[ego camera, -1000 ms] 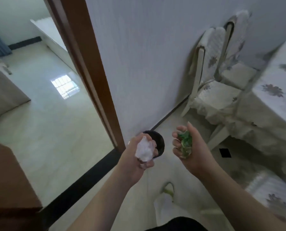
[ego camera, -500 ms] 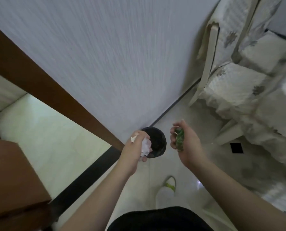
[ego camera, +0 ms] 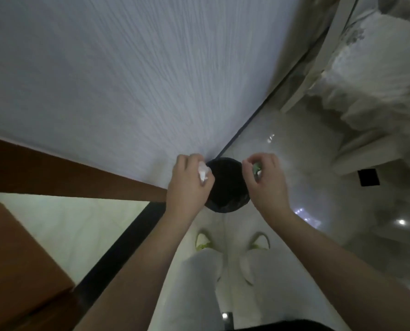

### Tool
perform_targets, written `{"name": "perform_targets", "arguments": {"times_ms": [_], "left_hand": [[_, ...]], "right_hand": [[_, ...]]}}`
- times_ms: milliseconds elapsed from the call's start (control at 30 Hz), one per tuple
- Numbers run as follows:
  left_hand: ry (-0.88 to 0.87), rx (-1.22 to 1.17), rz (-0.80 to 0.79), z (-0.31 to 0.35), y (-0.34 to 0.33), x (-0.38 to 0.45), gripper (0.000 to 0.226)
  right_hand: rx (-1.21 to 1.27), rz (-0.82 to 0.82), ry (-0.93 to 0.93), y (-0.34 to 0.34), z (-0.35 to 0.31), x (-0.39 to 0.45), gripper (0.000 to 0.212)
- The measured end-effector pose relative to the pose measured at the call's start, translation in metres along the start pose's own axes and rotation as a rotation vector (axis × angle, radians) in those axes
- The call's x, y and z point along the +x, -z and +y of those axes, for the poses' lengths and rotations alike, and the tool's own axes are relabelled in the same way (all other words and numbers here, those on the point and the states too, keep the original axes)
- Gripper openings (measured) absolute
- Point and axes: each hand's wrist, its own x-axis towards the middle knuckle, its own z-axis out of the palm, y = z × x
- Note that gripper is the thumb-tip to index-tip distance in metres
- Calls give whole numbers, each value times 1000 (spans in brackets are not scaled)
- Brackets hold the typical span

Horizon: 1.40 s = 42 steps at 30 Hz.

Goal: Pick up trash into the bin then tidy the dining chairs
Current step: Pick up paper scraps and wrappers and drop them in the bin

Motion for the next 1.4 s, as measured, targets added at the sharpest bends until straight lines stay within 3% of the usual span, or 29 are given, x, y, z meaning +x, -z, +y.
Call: {"name": "perform_targets", "arguments": {"times_ms": [133,300,500,633,833,1067,1400], "left_hand": [[-89,182,-36,-46,-72,20,37],[-119,240,-101,-94,-167,30,48],[-155,372,-182,-144,-252,37,54],[-172,371,-219,-169,-284,34,54],[-212,373,-257,-184,-304,41,61],[-194,407,-319,-166,-297,41,83],[-165,524,-291,-143,-220,13,70]], "right_hand": [[-231,46,139,-55,65,19,23],[-401,19,265,-122,156,42,24],[-521,-115,265,-189,235,60,30],[-578,-235,212,-214,258,67,45],[-546,-336,105,-223,275,72,67],[-568,-331,129,-196,265,59,62],[-672,-370,168,-149,200,27,58]]}}
